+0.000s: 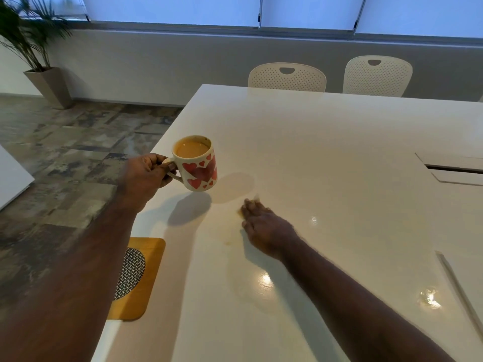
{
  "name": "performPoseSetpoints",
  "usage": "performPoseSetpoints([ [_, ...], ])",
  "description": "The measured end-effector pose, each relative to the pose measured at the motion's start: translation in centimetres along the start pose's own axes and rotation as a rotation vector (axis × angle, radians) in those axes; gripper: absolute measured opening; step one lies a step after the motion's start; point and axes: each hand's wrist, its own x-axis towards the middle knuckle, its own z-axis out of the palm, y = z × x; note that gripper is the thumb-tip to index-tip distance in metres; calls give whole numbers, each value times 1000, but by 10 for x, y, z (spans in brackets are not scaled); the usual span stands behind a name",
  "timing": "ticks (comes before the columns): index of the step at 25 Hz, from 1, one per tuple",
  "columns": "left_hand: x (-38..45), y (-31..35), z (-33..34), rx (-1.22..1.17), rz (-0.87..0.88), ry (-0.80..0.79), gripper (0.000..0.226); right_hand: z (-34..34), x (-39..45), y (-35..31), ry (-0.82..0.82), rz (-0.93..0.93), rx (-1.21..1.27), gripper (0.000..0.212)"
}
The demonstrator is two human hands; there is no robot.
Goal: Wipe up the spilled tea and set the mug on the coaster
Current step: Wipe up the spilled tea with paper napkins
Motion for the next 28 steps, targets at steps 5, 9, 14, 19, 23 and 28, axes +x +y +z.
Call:
performPoseSetpoints([
  [5, -2, 0, -3, 5, -13, 6, 11, -13, 45, -1, -4, 246, 105, 59],
  [9, -1, 1, 0, 1, -19, 15, 11, 1, 56, -33, -15, 73, 108, 57],
  [14, -3, 1, 4, 5, 27, 11, 9, -2, 30, -38, -51, -80, 206, 62],
  [19, -4, 3, 6, 14, 25, 3, 10, -2, -17, -22, -173, -256, 161, 61],
  [23, -7, 6, 4, -10, -1, 18, 9, -14, -37, 33, -14, -72, 64, 68],
  [28, -11, 5, 1, -7, -1, 14, 10, -13, -24, 49, 188, 236, 75, 60],
])
